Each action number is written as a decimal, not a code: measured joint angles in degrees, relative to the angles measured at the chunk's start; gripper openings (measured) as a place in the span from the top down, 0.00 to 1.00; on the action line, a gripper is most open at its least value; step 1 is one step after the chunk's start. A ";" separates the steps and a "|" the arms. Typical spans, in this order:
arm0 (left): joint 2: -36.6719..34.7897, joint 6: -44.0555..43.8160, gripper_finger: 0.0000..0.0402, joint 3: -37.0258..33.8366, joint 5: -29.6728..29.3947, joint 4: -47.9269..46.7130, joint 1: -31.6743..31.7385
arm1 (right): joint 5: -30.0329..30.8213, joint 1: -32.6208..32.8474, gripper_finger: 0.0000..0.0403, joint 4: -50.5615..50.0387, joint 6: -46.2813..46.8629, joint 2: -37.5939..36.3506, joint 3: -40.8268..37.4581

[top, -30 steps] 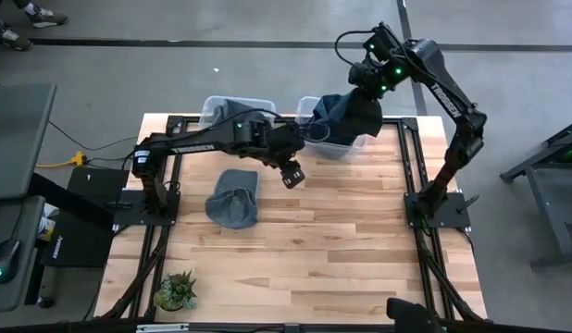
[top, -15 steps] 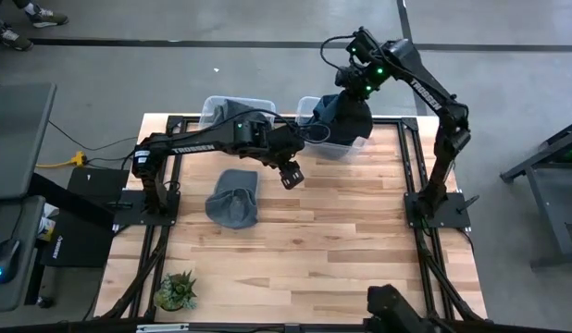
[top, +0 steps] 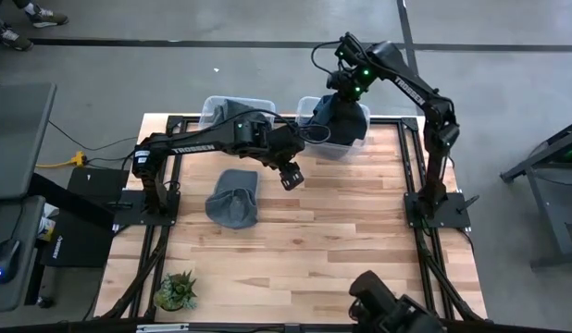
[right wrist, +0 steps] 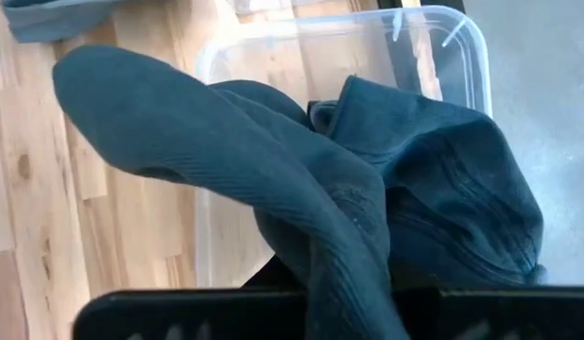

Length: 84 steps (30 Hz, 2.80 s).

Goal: Pick & Place hat
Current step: Put the black cap into the right transparent bin

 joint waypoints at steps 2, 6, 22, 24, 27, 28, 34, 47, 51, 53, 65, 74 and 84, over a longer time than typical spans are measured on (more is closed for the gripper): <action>0.00 -0.02 0.49 0.00 0.00 0.00 0.00 | 0.14 0.00 1.00 0.76 0.03 0.47 0.00; 0.02 -0.03 0.49 0.00 0.02 0.00 0.00 | 0.27 -0.04 1.00 3.33 1.10 1.25 0.00; 0.01 -0.08 0.49 0.00 0.09 -0.02 0.00 | 2.22 -1.05 1.00 3.69 3.50 7.85 0.00; 0.00 -0.10 0.49 0.00 0.16 -0.02 0.00 | 3.25 -1.41 1.00 3.58 3.65 8.54 0.00; 0.00 -0.24 0.49 0.00 0.86 -0.02 0.02 | 3.18 -1.80 1.00 3.47 3.81 9.43 0.00; 0.00 -0.28 0.49 0.00 0.94 -0.02 0.00 | 3.19 -1.88 1.00 3.47 4.17 9.68 0.00; 0.00 -0.28 0.49 0.00 0.98 -0.02 0.02 | 3.17 -1.75 1.00 3.40 4.99 11.48 0.00; 0.01 -0.52 0.49 0.00 0.95 -0.06 0.01 | 9.05 -1.16 1.00 5.48 9.27 14.56 0.00; 0.00 -1.13 0.49 0.00 0.92 -0.09 0.02 | 8.74 -1.14 0.99 4.22 9.56 14.46 0.03; 0.00 -1.15 0.49 0.00 0.92 -0.11 0.02 | 8.79 -1.14 0.98 3.14 9.62 14.46 0.04; 0.00 -1.17 0.49 0.00 0.92 -0.11 0.01 | 7.17 -1.11 0.67 0.68 11.02 14.38 0.04; 0.00 -1.20 0.49 0.00 0.90 -0.55 0.02 | 8.95 -1.18 0.58 -1.56 10.59 14.27 0.07; 0.01 -1.59 0.49 0.00 0.90 -0.50 0.01 | 11.76 -1.20 0.58 -0.03 8.82 9.33 0.11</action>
